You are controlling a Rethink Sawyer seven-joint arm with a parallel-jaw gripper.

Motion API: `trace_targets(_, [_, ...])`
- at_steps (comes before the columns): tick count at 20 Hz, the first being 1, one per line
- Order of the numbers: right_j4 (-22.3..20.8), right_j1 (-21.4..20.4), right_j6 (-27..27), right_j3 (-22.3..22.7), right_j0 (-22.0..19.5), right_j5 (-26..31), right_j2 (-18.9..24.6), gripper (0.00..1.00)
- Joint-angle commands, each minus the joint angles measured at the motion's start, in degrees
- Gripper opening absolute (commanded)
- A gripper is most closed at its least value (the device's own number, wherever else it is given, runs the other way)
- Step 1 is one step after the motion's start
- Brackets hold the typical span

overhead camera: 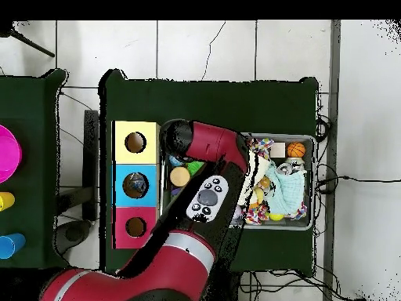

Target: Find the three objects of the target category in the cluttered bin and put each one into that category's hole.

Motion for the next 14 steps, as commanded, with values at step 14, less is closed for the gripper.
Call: trace_targets(14, [4.9, 8.5, 15.2, 0.6, -1.5, 0.2, 3.5, 1.0])
